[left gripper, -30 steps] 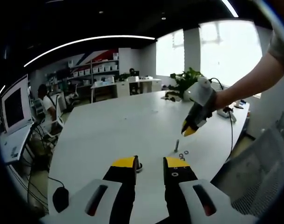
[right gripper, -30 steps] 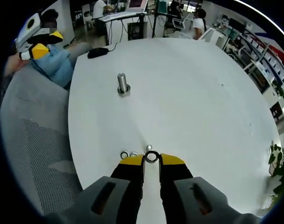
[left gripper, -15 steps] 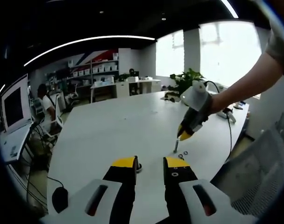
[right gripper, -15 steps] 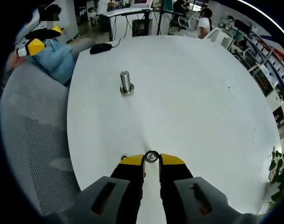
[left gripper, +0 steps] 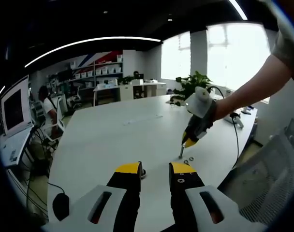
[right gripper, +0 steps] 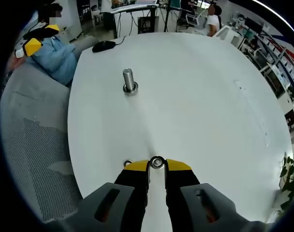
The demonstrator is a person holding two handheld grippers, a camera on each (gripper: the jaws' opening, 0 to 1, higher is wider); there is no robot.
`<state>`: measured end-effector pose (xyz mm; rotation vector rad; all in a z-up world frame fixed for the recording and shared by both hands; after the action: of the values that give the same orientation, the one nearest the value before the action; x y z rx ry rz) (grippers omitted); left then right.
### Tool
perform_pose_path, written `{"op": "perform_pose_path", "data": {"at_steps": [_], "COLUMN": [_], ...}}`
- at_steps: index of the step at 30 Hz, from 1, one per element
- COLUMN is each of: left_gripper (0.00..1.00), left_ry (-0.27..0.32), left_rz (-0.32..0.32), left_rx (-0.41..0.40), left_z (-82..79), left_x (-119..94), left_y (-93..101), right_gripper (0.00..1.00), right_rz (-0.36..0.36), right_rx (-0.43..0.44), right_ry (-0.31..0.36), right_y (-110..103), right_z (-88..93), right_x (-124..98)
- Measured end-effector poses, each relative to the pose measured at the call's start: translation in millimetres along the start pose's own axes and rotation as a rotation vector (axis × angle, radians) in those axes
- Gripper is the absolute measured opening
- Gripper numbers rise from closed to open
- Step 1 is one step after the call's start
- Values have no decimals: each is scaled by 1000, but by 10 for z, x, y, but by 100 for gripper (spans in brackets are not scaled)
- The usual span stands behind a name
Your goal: Place the washer onto the threaded stud by aligning its center hole with the stud, sliding it down to the base, and recovering from edge contact or off-axis alignment until the washer reaches the visible bottom stop.
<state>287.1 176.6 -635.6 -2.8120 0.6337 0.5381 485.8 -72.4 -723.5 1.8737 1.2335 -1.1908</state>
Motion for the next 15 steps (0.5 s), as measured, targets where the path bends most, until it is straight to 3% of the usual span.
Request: {"op": "perform_pose_path", "data": {"at_steps": [15], "left_gripper": [21], "left_ry": [-6], "left_rz": [2], "left_rx": [-2], "left_z": [6], "left_x": [1], "left_y": [5], "right_gripper": [14], "right_rz": [-1], "right_rx": [0], "right_ry": [-22], "right_y": [21], "right_z": [-1], "right_x": [63]}}
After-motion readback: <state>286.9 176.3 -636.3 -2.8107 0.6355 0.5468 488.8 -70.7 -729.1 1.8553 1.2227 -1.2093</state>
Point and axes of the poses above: the point that each gripper's makers call its tool centre point, and the gripper's own axes: x roughly forward along the fingers, y roughly to its right, z roughly out of its underside, the point moved 10 cm from there along -x, roughly backward along the fingers, and after that the axes turned 9 degrees about x, right-handed, at the moved point
